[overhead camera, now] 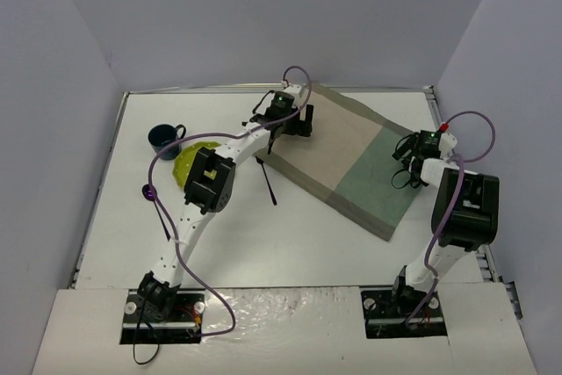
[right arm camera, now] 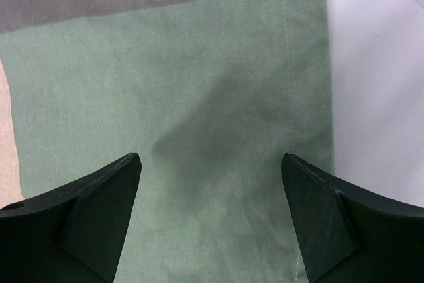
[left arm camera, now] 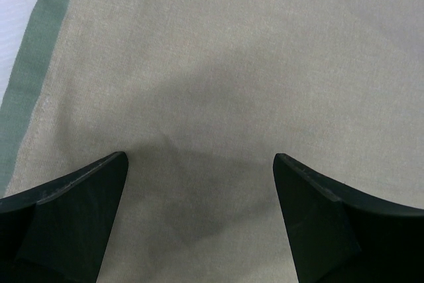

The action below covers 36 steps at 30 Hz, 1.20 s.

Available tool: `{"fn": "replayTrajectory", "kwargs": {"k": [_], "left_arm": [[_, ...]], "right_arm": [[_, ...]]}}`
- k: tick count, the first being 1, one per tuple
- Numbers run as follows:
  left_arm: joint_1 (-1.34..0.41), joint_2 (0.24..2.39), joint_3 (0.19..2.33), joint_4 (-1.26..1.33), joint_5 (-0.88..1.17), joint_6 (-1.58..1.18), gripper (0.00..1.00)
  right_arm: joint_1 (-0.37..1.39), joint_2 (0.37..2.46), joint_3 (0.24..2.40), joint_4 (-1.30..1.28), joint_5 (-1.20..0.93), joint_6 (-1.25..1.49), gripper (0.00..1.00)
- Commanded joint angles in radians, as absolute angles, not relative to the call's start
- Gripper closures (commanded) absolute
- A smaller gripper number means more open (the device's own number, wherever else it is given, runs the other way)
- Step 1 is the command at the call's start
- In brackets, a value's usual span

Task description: Set the dinner table for one person

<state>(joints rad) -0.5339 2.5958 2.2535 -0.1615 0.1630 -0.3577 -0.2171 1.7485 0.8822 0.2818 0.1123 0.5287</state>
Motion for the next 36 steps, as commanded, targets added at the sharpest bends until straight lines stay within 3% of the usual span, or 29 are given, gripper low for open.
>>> {"fn": "replayTrajectory", "kwargs": {"k": [1,8,14,25,28,36], "left_arm": [[-0.5,2.609,2.29,-0.19,0.19,-0.391,0.11],[-0.503,2.518,2.204,-0.083,0.231,-0.328,0.1],[-0.504,2.339,2.113,-0.064,0.241,-0.303,0.08],[-0.505,2.162,1.796,-0.015,0.228,-0.31,0.08],[-0.503,2.167,1.754,0.019,0.227,-0.31,0.12],[-0.487,2.247,1.698,0.008,0.194,-0.32,0.42]], "right_arm": [[-0.241,1.759,0.862,0.252,0.107,0.567,0.16],[-0.236,1.639,0.925,0.256,-0.027,0.543,0.16],[-0.232,1.528,0.907,0.427,-0.14,0.566,0.17],[-0.213,1.764,0.889,0.883,-0.437,0.686,0.26],[-0.209,1.838,0.892,0.983,-0.462,0.699,0.3],[-0.251,2.032,0.898,1.149,-0.501,0.744,0.34]]}}
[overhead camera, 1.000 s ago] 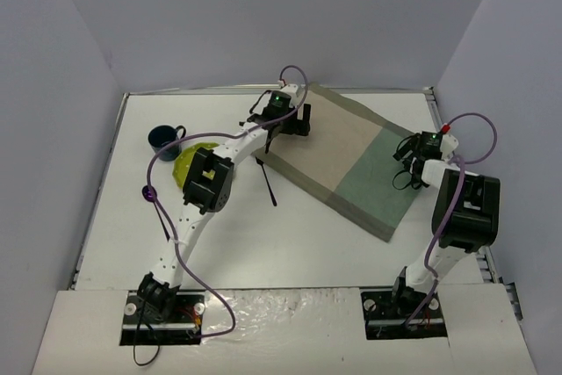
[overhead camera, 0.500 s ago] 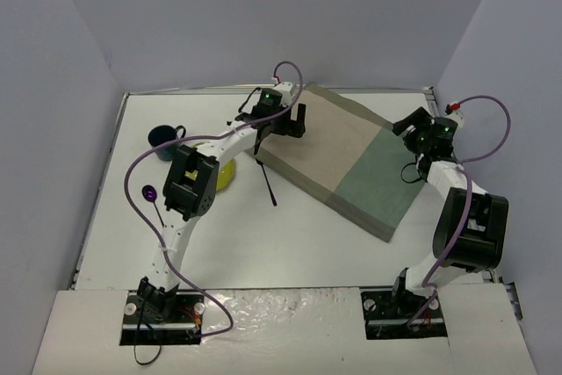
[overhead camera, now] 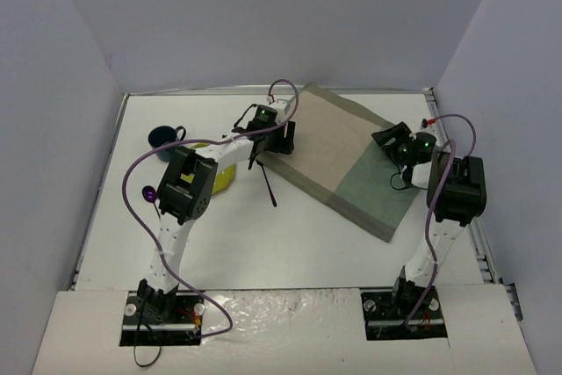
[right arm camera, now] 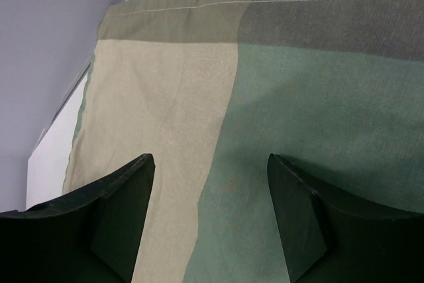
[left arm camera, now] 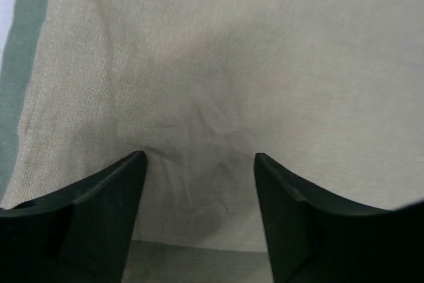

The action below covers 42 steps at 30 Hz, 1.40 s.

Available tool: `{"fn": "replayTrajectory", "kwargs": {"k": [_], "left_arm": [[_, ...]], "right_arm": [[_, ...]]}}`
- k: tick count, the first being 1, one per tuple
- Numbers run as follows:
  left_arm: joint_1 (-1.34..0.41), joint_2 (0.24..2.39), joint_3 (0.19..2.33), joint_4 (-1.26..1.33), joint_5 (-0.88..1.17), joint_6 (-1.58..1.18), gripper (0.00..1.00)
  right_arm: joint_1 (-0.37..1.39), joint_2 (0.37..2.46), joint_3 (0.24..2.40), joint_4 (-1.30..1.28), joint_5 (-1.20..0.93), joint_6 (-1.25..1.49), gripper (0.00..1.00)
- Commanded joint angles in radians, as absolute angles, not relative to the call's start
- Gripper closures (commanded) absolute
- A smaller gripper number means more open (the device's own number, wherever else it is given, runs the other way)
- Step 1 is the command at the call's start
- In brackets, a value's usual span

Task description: Set the dinner table for one person

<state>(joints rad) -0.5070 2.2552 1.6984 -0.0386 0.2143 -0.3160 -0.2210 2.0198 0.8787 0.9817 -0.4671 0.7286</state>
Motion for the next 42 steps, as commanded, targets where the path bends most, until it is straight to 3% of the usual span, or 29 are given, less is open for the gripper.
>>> {"fn": "replayTrajectory", "kwargs": {"k": [1,4,15,19,29,35,42], "left_arm": [[-0.484,2.256,1.697,0.005,0.192,-0.322,0.44],[-0.473,2.28,1.697,-0.001,0.182,-0.336,0.51],[-0.454,2.324,1.74,-0.049,0.201,-0.348,0.5],[-0.454,2.315,1.779,-0.047,0.219,-0.351,0.41],[-0.457,2.225,1.897,-0.067,0.224,-0.355,0.29],[-0.462,2.088,1.805,-0.053,0.217,-0.38,0.28],[-0.463,1.856,1.523,-0.025,0.078,-0.446,0.28]], "right_arm": [[-0.262,2.036,0.896,1.144,-0.498,0.739,0.34],[-0.298,2.036,0.888,1.129,-0.484,0.723,0.34],[-0.394,1.97,0.959,0.912,-0.408,0.615,0.31],[-0.377,1.895,0.97,0.843,-0.403,0.571,0.3],[-0.227,1.57,0.884,0.641,-0.242,0.472,0.29],[-0.131,1.443,0.839,0.532,-0.238,0.548,0.29],[0.024,1.32,0.687,0.468,-0.267,0.593,0.31]]}}
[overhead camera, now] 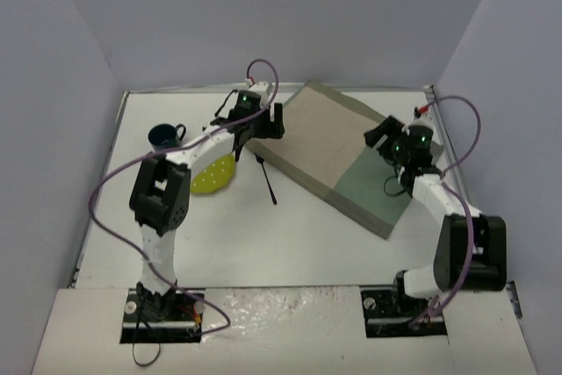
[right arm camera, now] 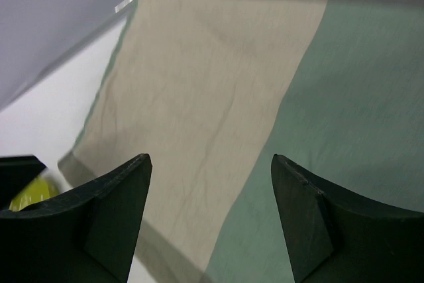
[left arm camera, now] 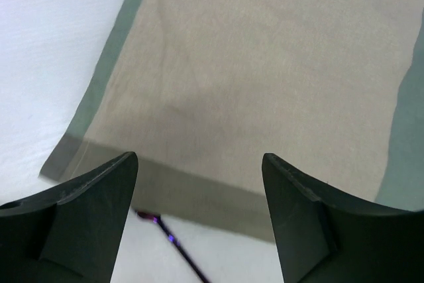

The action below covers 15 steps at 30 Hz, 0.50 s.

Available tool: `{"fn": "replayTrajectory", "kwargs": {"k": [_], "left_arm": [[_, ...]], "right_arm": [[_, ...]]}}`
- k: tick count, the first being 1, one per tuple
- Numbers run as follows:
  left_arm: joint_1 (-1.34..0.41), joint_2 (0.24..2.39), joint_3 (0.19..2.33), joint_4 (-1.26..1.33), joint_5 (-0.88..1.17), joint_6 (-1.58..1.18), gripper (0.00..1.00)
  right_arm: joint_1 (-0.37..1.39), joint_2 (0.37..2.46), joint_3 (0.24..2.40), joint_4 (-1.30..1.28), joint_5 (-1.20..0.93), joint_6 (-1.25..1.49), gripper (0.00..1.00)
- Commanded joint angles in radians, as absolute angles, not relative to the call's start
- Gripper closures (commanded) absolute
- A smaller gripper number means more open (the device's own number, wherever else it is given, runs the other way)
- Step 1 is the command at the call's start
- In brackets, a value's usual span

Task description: Set the dinner table for one person

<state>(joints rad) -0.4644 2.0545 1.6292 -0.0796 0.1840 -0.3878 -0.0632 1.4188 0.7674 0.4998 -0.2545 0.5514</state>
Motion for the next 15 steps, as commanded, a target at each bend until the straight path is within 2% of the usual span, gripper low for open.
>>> {"fn": "replayTrajectory", "kwargs": {"k": [1,8,13,15], "left_arm": [[-0.464,1.828,1.484,-0.019,0.053,-0.453,0.28],[-0.462,1.654,1.29,-0.035,-0.067,-0.569,0.28],[-0.416,1.413,1.069,-0.097,-0.224,-0.664,0.06],[-0.383,1.296,0.96,-0.129,-0.248,-0.717,0.03]], "right_arm": [[0.052,1.303,0.655,0.471,-0.267,0.602,0.31],[0.161,1.198,0.543,0.399,-0.206,0.601,0.34],[0.24,1.126,0.529,0.343,-0.181,0.566,0.31],[0.26,1.105,0.524,0.338,-0.172,0.566,0.29]]}}
